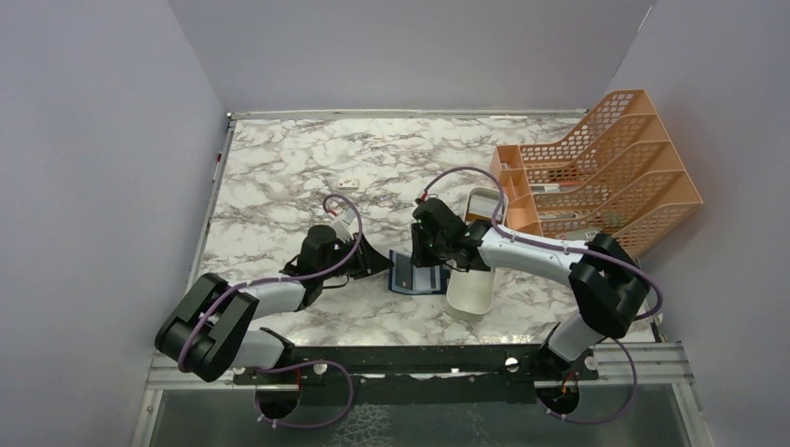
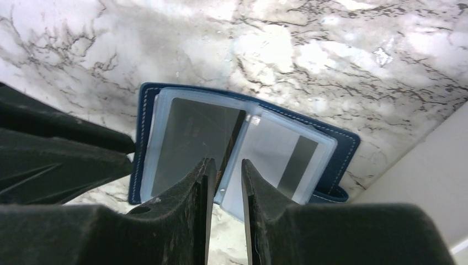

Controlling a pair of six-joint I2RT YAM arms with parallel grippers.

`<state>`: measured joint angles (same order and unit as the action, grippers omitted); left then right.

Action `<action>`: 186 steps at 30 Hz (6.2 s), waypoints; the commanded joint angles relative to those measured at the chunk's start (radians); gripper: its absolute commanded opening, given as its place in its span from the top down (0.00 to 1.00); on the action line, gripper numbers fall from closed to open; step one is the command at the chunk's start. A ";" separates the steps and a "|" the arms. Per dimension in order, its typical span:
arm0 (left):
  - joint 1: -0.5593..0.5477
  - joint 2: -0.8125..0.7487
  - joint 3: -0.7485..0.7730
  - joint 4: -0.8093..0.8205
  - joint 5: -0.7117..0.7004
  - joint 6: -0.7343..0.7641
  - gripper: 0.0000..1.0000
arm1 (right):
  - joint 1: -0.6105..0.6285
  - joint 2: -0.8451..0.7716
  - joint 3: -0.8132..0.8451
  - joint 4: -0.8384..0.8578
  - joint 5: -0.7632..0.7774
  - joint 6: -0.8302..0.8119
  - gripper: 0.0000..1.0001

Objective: Put the credit cards into the card holder
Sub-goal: Turn over the card slot in the card holder, then pick up the credit card from the storage box.

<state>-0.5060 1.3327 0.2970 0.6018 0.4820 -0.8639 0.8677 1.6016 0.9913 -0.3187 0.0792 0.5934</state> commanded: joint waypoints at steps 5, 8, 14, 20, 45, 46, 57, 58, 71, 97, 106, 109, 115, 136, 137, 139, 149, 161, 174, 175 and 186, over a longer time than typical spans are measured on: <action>-0.048 -0.007 0.018 0.076 0.028 0.024 0.75 | -0.055 -0.017 -0.061 0.068 -0.019 -0.008 0.71; -0.067 0.042 0.025 0.138 0.069 0.030 0.73 | -0.059 -0.016 -0.068 0.077 -0.028 -0.007 0.71; -0.096 0.059 0.015 0.255 0.097 0.026 0.66 | -0.061 -0.006 -0.064 0.083 -0.038 -0.012 0.71; -0.095 0.086 -0.007 0.244 0.028 0.060 0.60 | -0.061 0.007 -0.066 0.096 -0.062 -0.013 0.72; -0.083 -0.270 0.184 -0.598 -0.372 0.237 1.00 | -0.058 0.093 -0.050 0.200 -0.239 -0.016 0.72; -0.083 -0.287 0.195 -0.624 -0.378 0.244 1.00 | -0.058 0.086 -0.048 0.198 -0.242 -0.017 0.71; -0.079 -0.200 0.178 -0.523 -0.241 0.181 0.79 | -0.056 0.109 -0.030 0.290 -0.328 0.028 0.69; -0.079 -0.192 0.175 -0.510 -0.228 0.177 0.75 | -0.056 0.127 -0.020 0.292 -0.334 0.028 0.69; -0.048 -0.174 0.181 -0.506 -0.180 0.164 0.56 | -0.052 0.165 -0.005 0.374 -0.424 0.060 0.73; -0.043 -0.279 0.129 -0.323 -0.048 0.163 1.00 | -0.052 0.234 -0.041 0.359 -0.237 0.004 0.75; -0.040 -0.207 0.105 -0.257 -0.005 0.176 0.94 | -0.051 0.222 -0.059 0.379 -0.245 0.013 0.75; -0.040 -0.194 0.109 -0.248 -0.004 0.177 0.91 | -0.051 0.226 -0.059 0.380 -0.252 0.016 0.75; -0.040 -0.187 0.113 -0.245 -0.003 0.188 0.80 | -0.050 0.231 -0.056 0.388 -0.267 0.020 0.74; -0.037 -0.228 0.225 -0.569 -0.211 0.271 1.00 | -0.052 0.014 -0.014 0.186 -0.151 -0.041 0.66; -0.041 -0.225 0.291 -0.666 -0.261 0.310 1.00 | -0.052 -0.095 -0.038 0.162 -0.144 -0.078 0.60; -0.051 -0.210 0.329 -0.708 -0.291 0.334 1.00 | -0.052 -0.145 -0.044 0.143 -0.121 -0.081 0.59; -0.086 -0.156 0.354 -0.691 -0.254 0.276 1.00 | -0.054 -0.266 -0.008 -0.031 0.094 -0.230 0.57; 0.079 -0.170 0.169 -0.500 -0.043 0.146 0.87 | -0.077 -0.210 0.071 -0.195 0.319 -0.574 0.57; 0.124 -0.201 0.163 -0.649 -0.121 0.166 0.69 | -0.147 -0.323 -0.051 -0.147 0.277 -0.987 0.54; 0.127 -0.201 0.162 -0.655 -0.124 0.163 0.69 | -0.152 -0.333 -0.062 -0.148 0.278 -1.001 0.54; 0.136 -0.201 0.162 -0.679 -0.107 0.171 0.61 | -0.195 -0.316 -0.163 -0.122 0.224 -1.107 0.43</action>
<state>-0.3786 1.1522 0.4583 -0.0513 0.3782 -0.7025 0.6827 1.2644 0.8558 -0.4828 0.3359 -0.4488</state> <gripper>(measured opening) 0.370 0.566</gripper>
